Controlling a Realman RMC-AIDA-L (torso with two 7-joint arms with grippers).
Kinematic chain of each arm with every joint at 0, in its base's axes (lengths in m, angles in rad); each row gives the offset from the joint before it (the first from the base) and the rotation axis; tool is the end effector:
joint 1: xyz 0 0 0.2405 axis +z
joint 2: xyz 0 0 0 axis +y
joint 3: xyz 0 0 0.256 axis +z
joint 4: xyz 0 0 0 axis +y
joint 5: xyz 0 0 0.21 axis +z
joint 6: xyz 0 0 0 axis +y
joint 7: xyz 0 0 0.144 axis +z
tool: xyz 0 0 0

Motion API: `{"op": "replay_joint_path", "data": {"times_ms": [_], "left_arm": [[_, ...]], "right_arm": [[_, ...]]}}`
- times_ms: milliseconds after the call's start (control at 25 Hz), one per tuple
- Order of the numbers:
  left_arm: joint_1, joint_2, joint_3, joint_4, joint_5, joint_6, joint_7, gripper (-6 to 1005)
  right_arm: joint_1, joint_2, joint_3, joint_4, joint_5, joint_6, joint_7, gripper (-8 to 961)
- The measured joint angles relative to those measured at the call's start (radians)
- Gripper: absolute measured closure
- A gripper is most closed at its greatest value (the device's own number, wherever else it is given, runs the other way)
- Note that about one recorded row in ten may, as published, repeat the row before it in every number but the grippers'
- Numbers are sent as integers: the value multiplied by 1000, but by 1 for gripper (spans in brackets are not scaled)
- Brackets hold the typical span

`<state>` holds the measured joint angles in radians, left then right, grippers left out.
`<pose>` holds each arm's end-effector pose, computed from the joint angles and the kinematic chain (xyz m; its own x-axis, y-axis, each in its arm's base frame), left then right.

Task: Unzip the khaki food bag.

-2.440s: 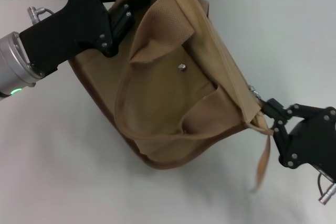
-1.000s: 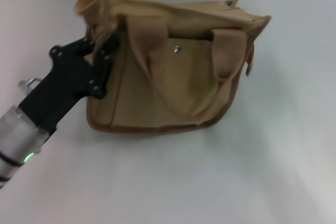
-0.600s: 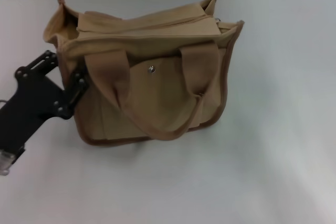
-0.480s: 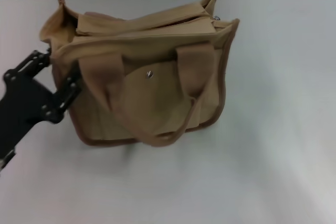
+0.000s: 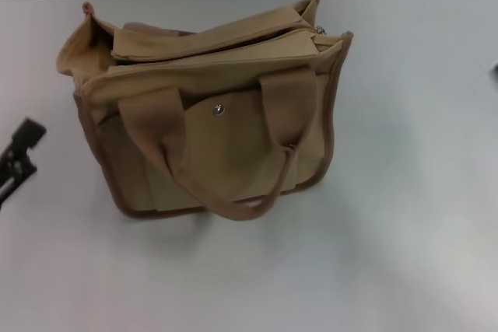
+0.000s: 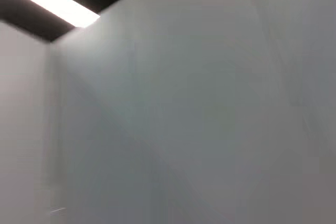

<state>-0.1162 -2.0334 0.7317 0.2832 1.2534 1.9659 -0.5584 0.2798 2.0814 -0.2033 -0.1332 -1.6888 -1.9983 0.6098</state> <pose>-0.3218 0.1880 0.0450 0.5438 -0.3075 0.7808 0.4737 -0.6556 -0.5881 0.2956 0.2185 0.0227 0.3852 0.2800 -0.8793 -0.5672 -0.6798 -0.4650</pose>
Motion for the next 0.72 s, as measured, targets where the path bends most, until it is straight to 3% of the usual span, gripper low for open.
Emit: {"op": "replay_joint_path", "data": {"times_ms": [200, 280, 360, 520, 720], "left_arm": [[-40, 54, 162, 73, 166, 7, -141, 185], [-76, 60, 207, 73, 232, 4, -172, 185], [-93, 60, 220, 71, 263, 0, -186, 185], [-120, 35, 220, 76, 323, -35, -195, 186], [-119, 33, 220, 77, 320, -42, -193, 187]], "right_arm": [[57, -1, -130, -232, -287, -58, 181, 142], [76, -1, -186, -280, -354, -52, 225, 112], [86, 1, -201, -295, -378, -34, 247, 112], [85, 2, -194, -292, -380, -4, 247, 111], [85, 3, -191, -290, -380, 14, 247, 112]]}}
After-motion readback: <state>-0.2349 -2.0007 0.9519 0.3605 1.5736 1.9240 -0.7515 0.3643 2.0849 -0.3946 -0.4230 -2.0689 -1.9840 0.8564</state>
